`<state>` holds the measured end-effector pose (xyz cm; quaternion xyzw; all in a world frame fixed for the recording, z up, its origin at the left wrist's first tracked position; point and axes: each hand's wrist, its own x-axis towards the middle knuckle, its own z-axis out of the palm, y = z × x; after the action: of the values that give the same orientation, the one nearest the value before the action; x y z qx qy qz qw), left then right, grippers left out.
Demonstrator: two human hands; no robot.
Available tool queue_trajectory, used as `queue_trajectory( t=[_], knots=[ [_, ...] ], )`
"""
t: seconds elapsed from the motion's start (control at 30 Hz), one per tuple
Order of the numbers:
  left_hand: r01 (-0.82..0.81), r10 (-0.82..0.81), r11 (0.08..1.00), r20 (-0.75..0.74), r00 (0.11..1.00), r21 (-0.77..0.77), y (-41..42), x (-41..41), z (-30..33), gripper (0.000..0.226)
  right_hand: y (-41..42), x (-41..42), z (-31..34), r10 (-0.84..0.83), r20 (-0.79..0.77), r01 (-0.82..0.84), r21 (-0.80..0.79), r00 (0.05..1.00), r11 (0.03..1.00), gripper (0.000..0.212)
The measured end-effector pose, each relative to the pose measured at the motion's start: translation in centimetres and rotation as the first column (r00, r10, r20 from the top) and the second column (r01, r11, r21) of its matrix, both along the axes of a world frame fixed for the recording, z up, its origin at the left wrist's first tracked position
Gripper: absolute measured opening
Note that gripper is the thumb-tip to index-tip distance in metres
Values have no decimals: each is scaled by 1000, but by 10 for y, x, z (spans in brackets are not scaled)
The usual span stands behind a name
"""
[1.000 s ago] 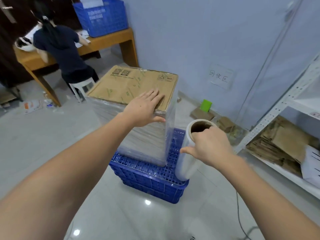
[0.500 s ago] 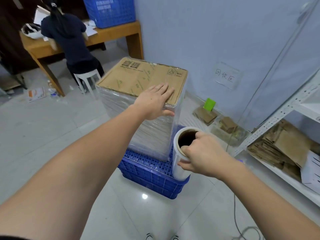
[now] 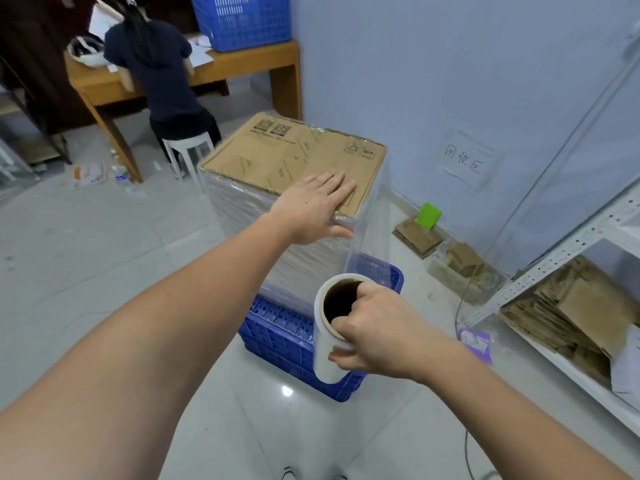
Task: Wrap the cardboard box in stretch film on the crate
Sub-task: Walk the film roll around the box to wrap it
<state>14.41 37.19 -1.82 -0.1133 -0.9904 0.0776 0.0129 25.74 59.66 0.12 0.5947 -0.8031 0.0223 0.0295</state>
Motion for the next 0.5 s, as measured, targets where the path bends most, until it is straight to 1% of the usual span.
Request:
queue_trajectory(
  t=[0.1, 0.3, 0.37, 0.4, 0.5],
  knots=[
    [-12, 12, 1000, 9, 1000, 3, 1, 0, 1, 108, 2, 1, 1, 21, 43, -21, -5, 999, 1000, 35],
    [-19, 18, 1000, 25, 1000, 15, 2, 4, 5, 108, 8, 8, 1, 26, 7, -26, 11, 1000, 1000, 31],
    [-15, 15, 1000, 26, 1000, 18, 2, 4, 7, 108, 9, 10, 4, 17, 17, -18, 48, 1000, 999, 35],
    [-13, 12, 1000, 25, 1000, 20, 1, 4, 8, 108, 8, 12, 6, 3, 17, -4, 61, 1000, 998, 40],
    [-4, 4, 1000, 20, 1000, 20, 0, 3, 9, 108, 3, 22, 11, -107, -14, 108, 65, 994, 992, 53]
  ],
)
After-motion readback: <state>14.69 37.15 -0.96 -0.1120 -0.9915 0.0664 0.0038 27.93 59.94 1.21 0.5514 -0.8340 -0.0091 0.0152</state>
